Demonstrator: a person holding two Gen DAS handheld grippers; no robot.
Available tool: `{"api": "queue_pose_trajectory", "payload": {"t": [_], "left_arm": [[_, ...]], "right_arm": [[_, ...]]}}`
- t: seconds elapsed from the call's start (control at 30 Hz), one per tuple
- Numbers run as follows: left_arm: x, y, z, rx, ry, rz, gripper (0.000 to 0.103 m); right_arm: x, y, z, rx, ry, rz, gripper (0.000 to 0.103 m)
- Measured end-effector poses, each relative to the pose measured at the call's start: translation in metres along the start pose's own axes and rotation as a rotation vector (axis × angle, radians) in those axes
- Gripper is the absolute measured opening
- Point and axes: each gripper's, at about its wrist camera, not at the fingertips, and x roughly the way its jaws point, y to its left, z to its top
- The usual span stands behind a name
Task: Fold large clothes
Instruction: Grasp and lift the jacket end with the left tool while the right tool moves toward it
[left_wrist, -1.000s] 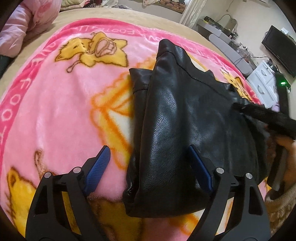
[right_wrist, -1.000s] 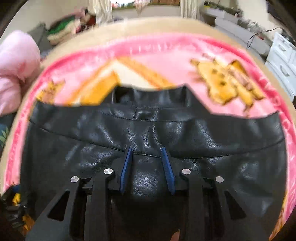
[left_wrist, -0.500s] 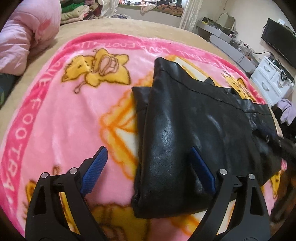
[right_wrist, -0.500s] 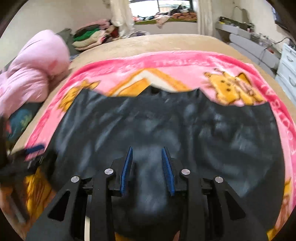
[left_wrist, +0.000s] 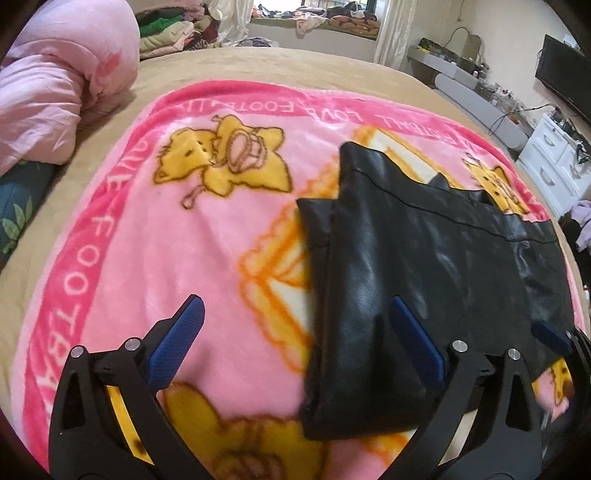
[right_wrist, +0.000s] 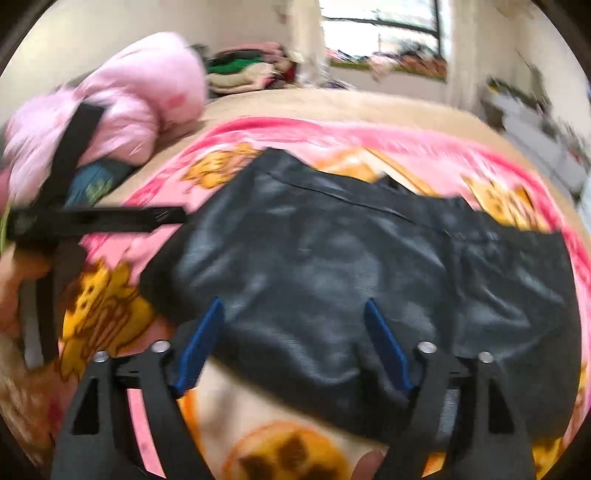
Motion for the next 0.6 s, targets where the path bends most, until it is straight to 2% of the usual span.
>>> {"api": "queue_pose_trajectory", "payload": {"t": [0.13,0.3,0.5,0.6], "left_arm": [[0.002,0.007,0.009,-0.001,0.003,0.021,0.093],[0.008,0.015,0.019,-0.006,0.005,0.041,0.093],[0.019,0.021,0.028,-0.007,0.025,0.044,0.093],[0.027,0.024,0.032,-0.019,0.043,0.032,0.093]], "right_arm": [[0.006,0.047,-0.008,-0.197,-0.007,-0.047,0.093],[0.035,0.082,-0.015,-0.338,0.035,-0.066,0.094],[0.075,0.107,-0.02,-0.496,0.067,-0.197,0.095],[0.087,0.104,-0.013,-0.511,0.061,-0.229,0.095]]}}
